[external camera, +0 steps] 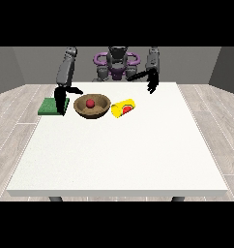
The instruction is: Pick the cup and pour the ball into the bowl, then pick the bowl and place it on the pad
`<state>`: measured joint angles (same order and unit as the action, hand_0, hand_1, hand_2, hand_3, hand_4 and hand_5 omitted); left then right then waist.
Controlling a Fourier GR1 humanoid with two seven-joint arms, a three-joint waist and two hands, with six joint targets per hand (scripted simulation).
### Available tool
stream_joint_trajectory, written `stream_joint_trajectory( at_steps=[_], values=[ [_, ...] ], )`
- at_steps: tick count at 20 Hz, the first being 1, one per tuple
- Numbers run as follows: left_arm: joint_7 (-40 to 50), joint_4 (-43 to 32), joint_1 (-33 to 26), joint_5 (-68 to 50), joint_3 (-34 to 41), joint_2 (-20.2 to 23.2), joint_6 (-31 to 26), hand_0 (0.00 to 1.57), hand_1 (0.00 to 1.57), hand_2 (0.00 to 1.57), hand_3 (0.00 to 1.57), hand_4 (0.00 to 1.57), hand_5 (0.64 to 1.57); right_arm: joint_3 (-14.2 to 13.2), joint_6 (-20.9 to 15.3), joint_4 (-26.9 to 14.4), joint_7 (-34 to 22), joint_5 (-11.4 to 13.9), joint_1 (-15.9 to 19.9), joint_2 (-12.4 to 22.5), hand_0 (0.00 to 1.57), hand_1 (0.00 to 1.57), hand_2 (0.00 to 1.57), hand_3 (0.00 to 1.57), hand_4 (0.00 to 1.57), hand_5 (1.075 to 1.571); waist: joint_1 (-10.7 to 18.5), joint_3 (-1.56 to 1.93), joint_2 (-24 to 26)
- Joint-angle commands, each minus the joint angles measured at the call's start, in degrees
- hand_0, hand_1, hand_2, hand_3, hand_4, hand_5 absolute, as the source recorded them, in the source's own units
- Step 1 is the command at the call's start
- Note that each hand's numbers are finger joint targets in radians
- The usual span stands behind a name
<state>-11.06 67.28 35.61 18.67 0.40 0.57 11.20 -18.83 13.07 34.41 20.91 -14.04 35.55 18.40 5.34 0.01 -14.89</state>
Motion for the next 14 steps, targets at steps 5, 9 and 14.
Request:
stream_joint_trajectory(
  at_steps=[5, 9, 14],
  values=[
    [1.96, 6.78, 1.45, -0.44, -2.48, 1.30, -1.66, 0.00, 0.00, 0.00, 0.00, 0.00, 1.555, -2.05, 2.46, -6.84, 4.26, -1.26, 2.23, 1.44, 0.00, 0.00, 0.00, 0.00, 0.23, 1.545, 3.59, 0.04, -4.75],
    [6.34, 11.00, 2.51, 0.14, -5.03, 0.01, -2.28, 0.00, 0.00, 0.00, 0.00, 0.00, 1.558, -2.93, 2.05, -7.63, 8.82, -1.57, 0.40, -0.08, 0.00, 0.00, 0.00, 0.00, 0.12, 1.527, 5.60, 0.08, -6.80],
    [7.83, 11.96, 2.55, 1.48, -6.66, -0.54, -1.78, 0.00, 0.00, 0.00, 0.00, 0.00, 1.561, -3.73, 0.10, -7.06, 6.00, -2.74, 1.40, -1.51, 0.00, 0.00, 0.00, 0.00, 0.24, 1.532, 7.12, 0.07, -5.41]
  ],
)
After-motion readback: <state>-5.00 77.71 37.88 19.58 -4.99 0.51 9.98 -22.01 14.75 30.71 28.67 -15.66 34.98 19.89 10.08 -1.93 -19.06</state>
